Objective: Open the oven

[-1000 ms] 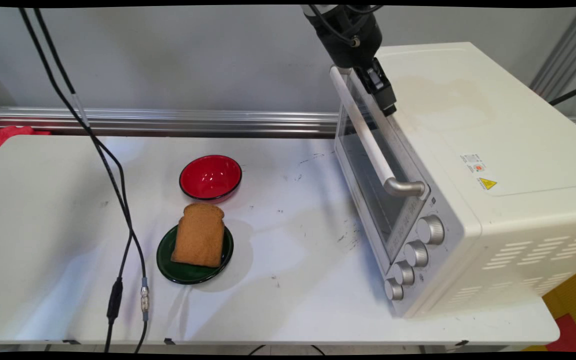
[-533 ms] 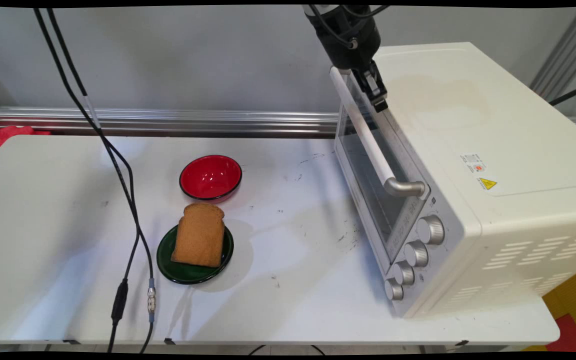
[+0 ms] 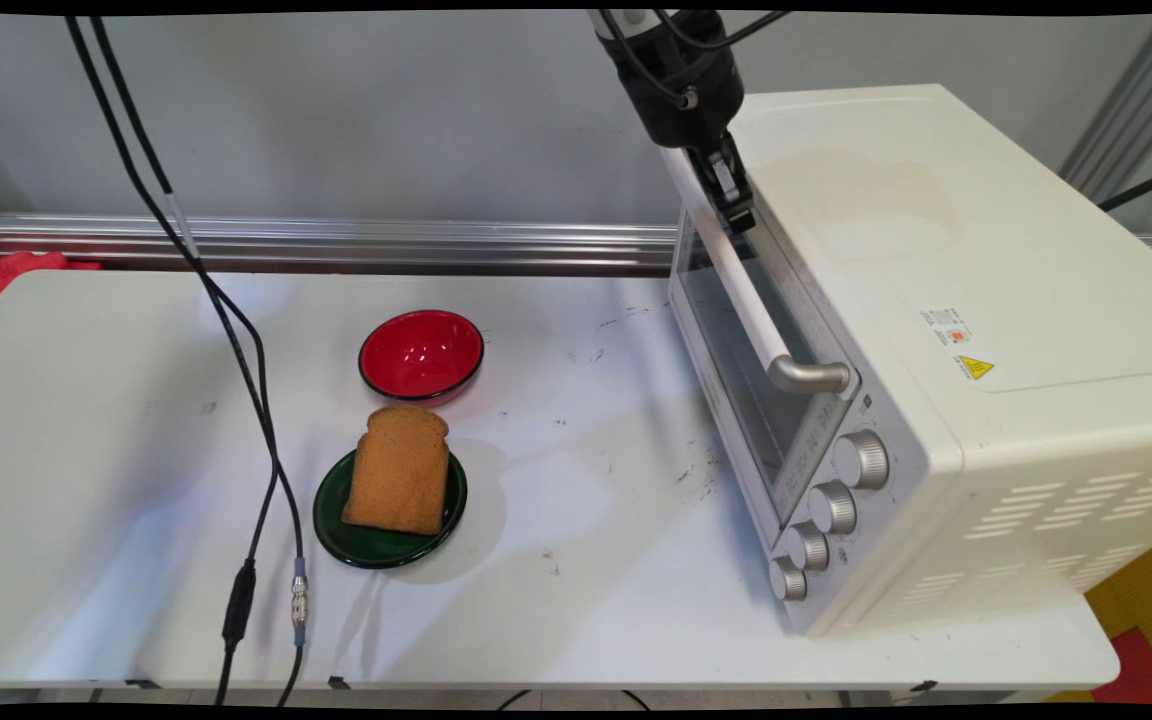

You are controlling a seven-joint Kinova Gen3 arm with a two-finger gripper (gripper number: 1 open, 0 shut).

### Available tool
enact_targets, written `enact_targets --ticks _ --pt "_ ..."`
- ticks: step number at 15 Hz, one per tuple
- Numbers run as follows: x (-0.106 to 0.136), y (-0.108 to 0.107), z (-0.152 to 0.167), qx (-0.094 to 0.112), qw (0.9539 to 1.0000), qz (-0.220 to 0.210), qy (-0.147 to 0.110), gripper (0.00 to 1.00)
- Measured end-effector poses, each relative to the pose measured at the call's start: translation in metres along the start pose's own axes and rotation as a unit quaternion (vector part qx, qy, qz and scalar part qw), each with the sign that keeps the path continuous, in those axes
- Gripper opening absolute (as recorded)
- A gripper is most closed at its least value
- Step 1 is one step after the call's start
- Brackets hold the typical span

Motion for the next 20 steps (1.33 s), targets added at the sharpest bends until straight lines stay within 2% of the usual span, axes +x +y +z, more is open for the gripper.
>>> enact_targets --ticks 10,17,20 --pt "-0.023 0.003 0.02 0.0 1.0 -0.006 -0.003 0.0" --pt "-0.062 -0.003 0.023 0.003 0.9995 0.005 -0.031 0.0" --pt "-0.076 -0.004 0.024 0.002 0.9994 0.004 -0.034 0.0"
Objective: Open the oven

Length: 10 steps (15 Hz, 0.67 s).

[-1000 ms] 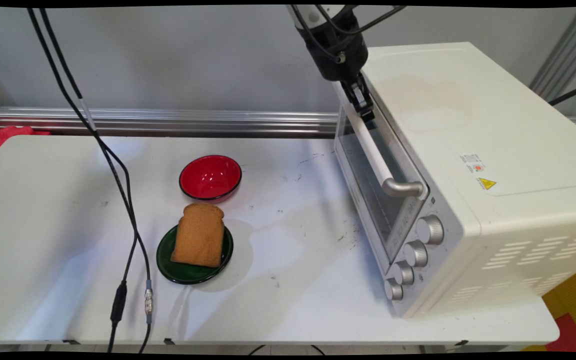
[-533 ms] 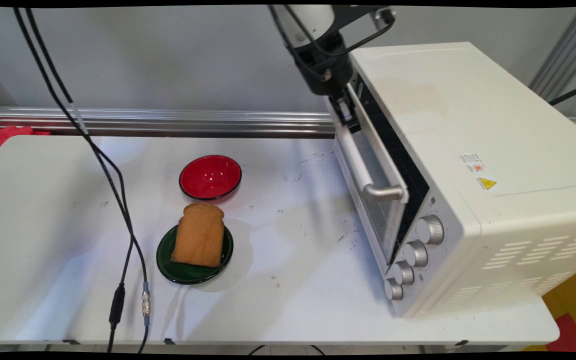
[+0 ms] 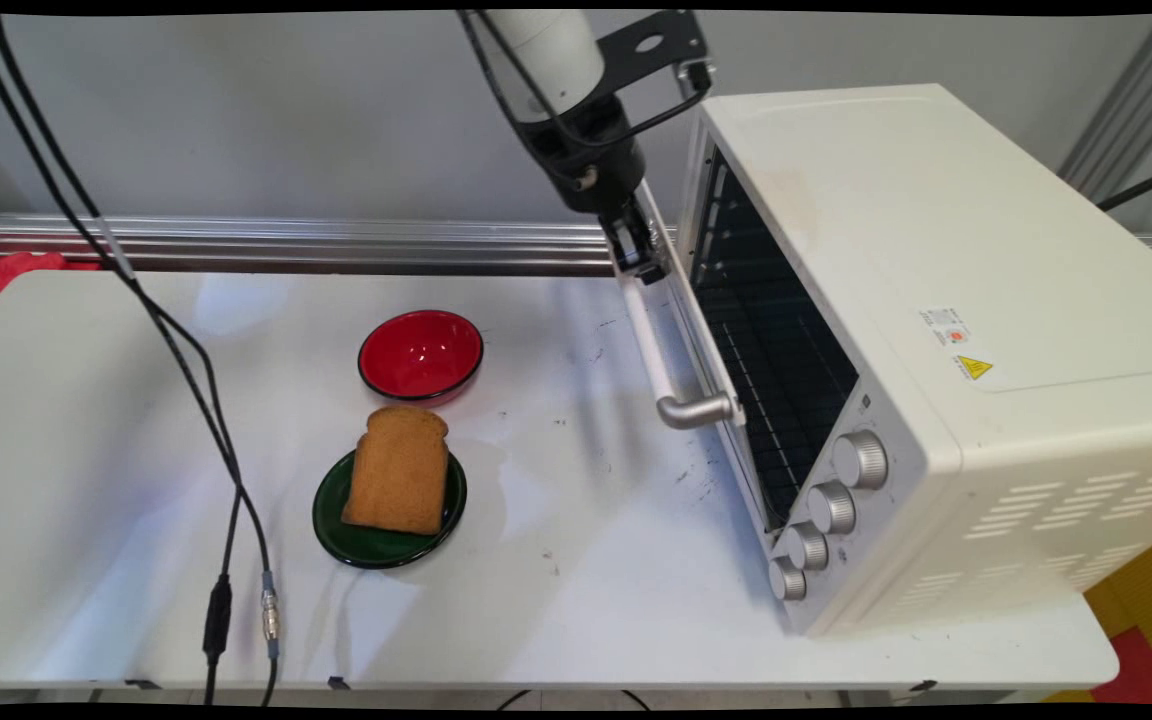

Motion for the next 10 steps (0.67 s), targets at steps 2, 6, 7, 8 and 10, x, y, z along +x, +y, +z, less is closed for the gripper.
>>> enact_targets --ticks 2,6,7,8,10 --pt "-0.008 -0.001 0.002 0.001 1.0 -0.001 0.004 0.0" --pt "-0.032 -0.005 0.011 0.006 0.9998 -0.008 0.016 0.0" --pt "-0.039 -0.006 0.013 0.006 0.9997 -0.012 0.018 0.0" --pt "-0.046 -0.006 0.015 0.005 0.9997 -0.013 0.02 0.0" --pt "-0.064 -0.005 0.018 -0.001 0.9997 -0.013 0.023 0.0"
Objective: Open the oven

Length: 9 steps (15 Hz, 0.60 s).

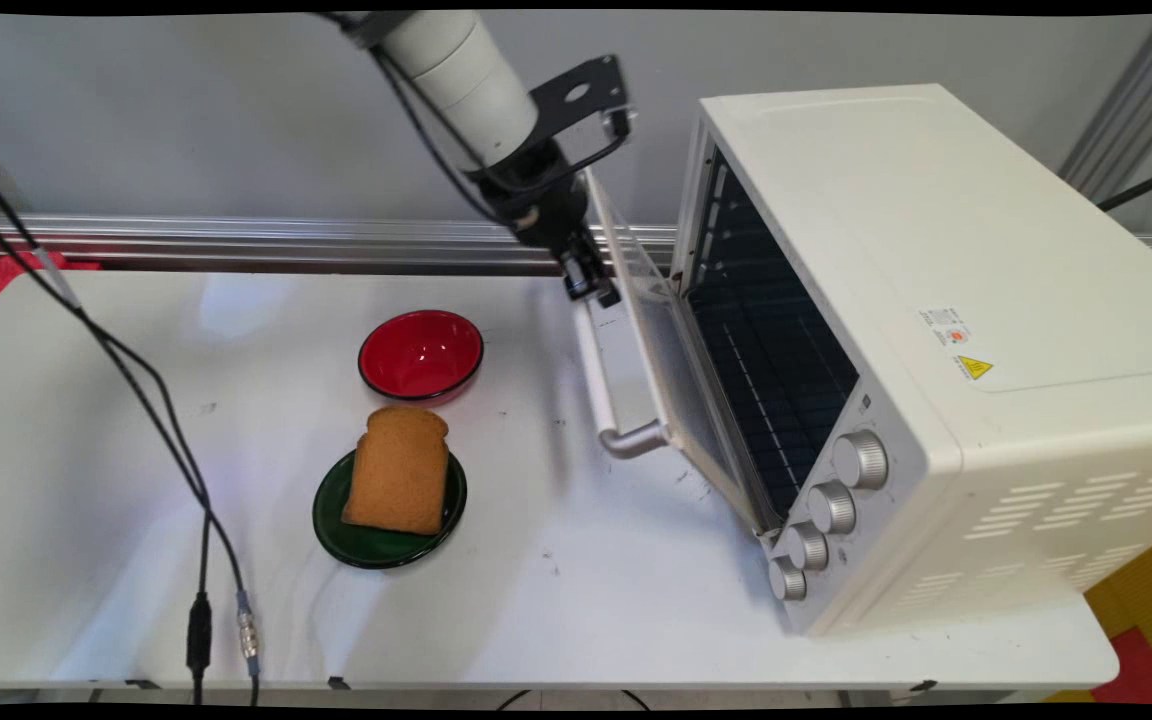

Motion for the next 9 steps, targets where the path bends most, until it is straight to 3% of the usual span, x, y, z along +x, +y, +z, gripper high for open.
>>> enact_targets --ticks 9 --pt "-0.067 0.002 0.016 -0.019 0.9994 0.005 0.027 0.0"
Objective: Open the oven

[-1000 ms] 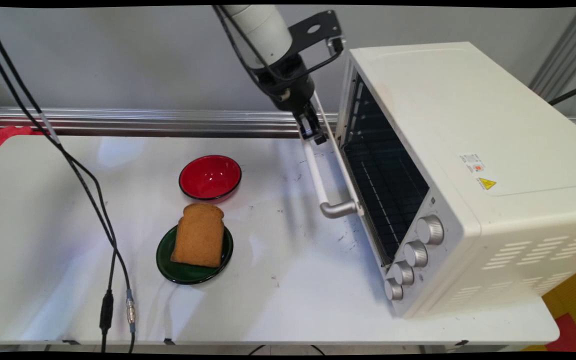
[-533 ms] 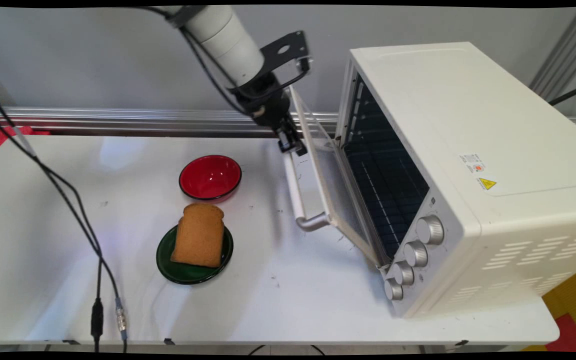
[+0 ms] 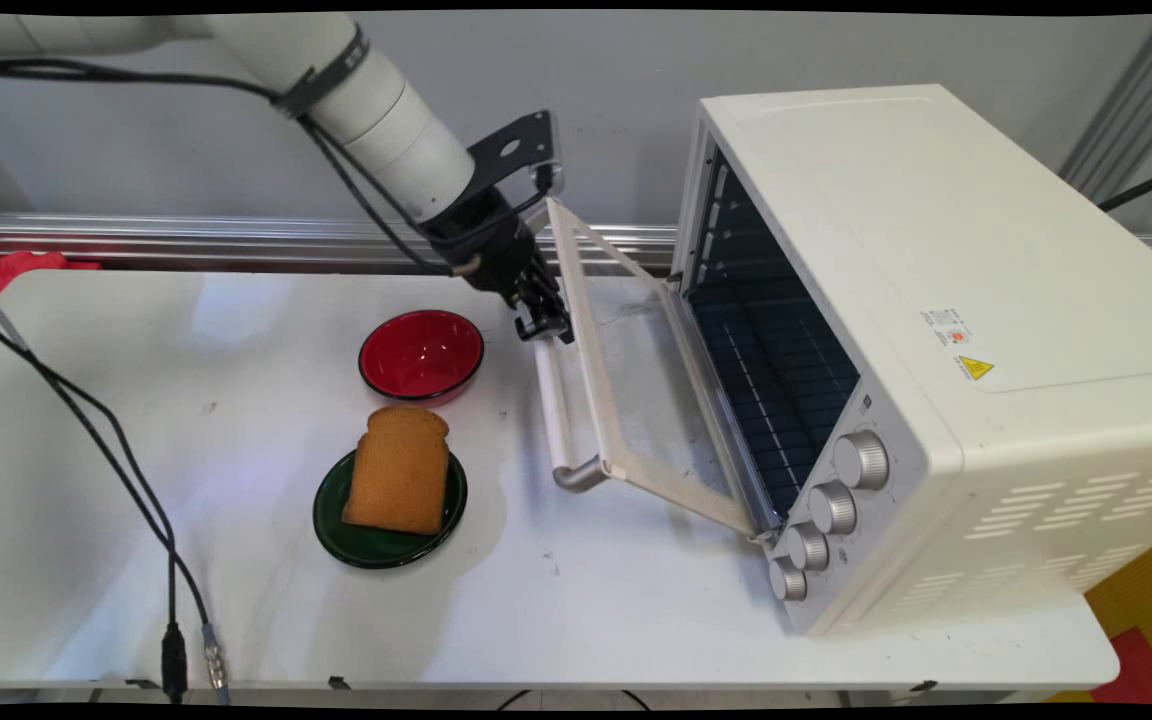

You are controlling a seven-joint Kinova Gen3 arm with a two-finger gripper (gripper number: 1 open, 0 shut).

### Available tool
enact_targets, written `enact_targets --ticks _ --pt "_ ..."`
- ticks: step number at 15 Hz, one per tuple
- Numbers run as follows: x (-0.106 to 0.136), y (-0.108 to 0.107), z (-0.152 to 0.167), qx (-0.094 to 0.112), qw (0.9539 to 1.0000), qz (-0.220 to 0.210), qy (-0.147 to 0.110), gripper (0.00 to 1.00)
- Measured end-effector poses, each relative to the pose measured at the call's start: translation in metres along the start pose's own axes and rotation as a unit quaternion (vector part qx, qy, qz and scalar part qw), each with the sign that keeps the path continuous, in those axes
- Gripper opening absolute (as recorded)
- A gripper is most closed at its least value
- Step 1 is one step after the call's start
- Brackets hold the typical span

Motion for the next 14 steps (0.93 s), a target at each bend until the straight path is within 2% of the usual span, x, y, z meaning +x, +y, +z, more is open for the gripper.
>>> enact_targets --ticks 8,14 --pt "-0.038 -0.003 0.009 -0.003 0.9999 -0.002 0.016 0.0" --pt "-0.071 -0.001 0.005 -0.006 0.9998 -0.007 0.018 0.0"
